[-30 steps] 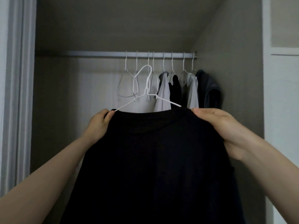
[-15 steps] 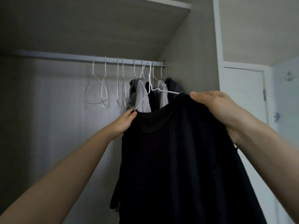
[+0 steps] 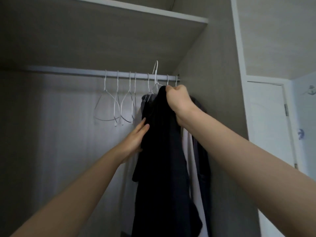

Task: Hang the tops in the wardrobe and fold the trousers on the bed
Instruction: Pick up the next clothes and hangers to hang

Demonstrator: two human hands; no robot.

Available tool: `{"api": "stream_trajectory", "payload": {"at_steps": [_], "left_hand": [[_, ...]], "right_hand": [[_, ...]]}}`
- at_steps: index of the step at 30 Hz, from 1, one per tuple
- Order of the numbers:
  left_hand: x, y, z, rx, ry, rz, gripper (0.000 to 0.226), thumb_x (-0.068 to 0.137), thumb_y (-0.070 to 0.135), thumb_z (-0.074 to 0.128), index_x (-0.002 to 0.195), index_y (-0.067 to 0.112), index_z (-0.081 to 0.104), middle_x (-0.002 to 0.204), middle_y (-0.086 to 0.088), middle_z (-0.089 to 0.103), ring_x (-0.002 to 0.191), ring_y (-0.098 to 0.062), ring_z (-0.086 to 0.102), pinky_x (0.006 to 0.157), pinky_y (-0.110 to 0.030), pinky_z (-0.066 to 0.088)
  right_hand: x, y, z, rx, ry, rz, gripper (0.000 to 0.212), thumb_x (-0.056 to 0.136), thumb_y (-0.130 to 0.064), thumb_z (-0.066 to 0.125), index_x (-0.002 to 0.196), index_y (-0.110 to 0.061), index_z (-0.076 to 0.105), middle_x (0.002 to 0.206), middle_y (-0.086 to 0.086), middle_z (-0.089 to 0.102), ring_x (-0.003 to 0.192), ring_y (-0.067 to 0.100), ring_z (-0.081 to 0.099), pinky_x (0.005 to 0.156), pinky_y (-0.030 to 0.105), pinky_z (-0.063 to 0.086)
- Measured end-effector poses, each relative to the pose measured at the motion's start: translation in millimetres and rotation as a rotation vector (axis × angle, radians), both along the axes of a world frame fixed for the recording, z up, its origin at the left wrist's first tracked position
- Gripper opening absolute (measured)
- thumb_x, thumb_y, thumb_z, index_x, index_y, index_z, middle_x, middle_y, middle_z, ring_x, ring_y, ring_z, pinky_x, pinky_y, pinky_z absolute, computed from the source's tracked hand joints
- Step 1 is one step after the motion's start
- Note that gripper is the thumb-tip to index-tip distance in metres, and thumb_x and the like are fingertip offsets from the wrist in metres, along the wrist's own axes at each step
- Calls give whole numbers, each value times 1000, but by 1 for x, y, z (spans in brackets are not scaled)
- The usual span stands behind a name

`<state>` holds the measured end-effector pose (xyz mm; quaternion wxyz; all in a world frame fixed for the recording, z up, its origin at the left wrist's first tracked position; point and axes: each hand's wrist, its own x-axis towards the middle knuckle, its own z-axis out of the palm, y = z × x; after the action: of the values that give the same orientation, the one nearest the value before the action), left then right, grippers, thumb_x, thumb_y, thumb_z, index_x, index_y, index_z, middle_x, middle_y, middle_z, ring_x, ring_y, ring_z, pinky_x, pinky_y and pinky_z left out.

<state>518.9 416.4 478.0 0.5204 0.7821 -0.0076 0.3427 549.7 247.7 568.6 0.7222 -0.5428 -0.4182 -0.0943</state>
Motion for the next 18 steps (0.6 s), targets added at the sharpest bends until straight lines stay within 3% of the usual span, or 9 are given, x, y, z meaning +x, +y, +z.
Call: {"api": "stream_trajectory", "payload": {"at_steps": [2, 4, 6, 8, 10, 12, 14, 16, 18], "left_hand": [[-8, -2, -4, 46, -12, 3, 67, 84, 74, 43, 145, 55, 24, 148, 27, 32, 135, -6, 35, 115, -48, 31], [-18, -8, -7, 93, -51, 34, 84, 68, 89, 44, 143, 55, 29, 147, 30, 37, 136, 0, 37, 115, -35, 33], [-29, -14, -9, 151, -105, 73, 82, 56, 92, 53, 131, 64, 31, 125, 52, 43, 119, 24, 41, 95, -4, 39], [-36, -18, -12, 220, -82, 112, 86, 55, 81, 69, 125, 68, 20, 108, 63, 38, 105, 36, 38, 76, 8, 35], [-35, -12, -19, 295, -70, 182, 99, 61, 58, 82, 132, 66, 12, 115, 58, 39, 109, 31, 40, 79, 4, 37], [-33, -1, -26, 346, -69, 269, 103, 71, 27, 76, 144, 56, 10, 125, 38, 46, 111, 14, 51, 83, -5, 42], [-36, 11, -33, 355, -74, 403, 83, 80, 9, 62, 146, 40, 24, 120, 21, 55, 100, 4, 58, 76, -6, 45], [-43, 24, -39, 348, -64, 502, 52, 86, 2, 54, 131, 26, 47, 110, 9, 64, 89, 0, 61, 70, -8, 49], [-51, 34, -46, 326, -37, 510, 40, 89, -2, 50, 123, 18, 58, 102, 2, 68, 85, -8, 65, 71, -15, 53]], "right_hand": [[-3, 26, 13, -36, -15, 13, 19, 99, -19, 37, 103, -5, 49, 85, 10, 52, 80, 21, 55, 73, 29, 48], [-5, 47, 25, -55, -18, 0, 25, 98, -13, 35, 108, 5, 49, 87, 15, 56, 89, 25, 57, 79, 32, 48], [-9, 66, 36, -79, -66, -76, 21, 96, -6, 36, 81, 2, 49, 75, 10, 49, 82, 22, 50, 68, 26, 38], [-11, 80, 47, -83, -109, -133, 22, 96, -4, 36, 82, -1, 52, 84, 12, 56, 83, 24, 52, 64, 26, 33], [-10, 95, 58, -77, -136, -143, 28, 97, -7, 36, 109, 10, 56, 109, 23, 60, 95, 31, 57, 70, 28, 37], [-9, 104, 65, -102, -153, -147, 34, 98, -10, 36, 118, 11, 53, 121, 26, 56, 110, 36, 55, 83, 34, 43], [-2, 114, 69, -144, -165, -171, 35, 97, -10, 36, 120, 11, 53, 124, 27, 55, 116, 37, 53, 91, 37, 44], [5, 121, 70, -206, -180, -200, 35, 97, -10, 37, 122, 9, 53, 126, 26, 55, 117, 37, 52, 92, 38, 44], [13, 126, 68, -283, -205, -241, 33, 97, -10, 40, 121, 7, 53, 125, 24, 56, 115, 36, 54, 87, 36, 45]]}}
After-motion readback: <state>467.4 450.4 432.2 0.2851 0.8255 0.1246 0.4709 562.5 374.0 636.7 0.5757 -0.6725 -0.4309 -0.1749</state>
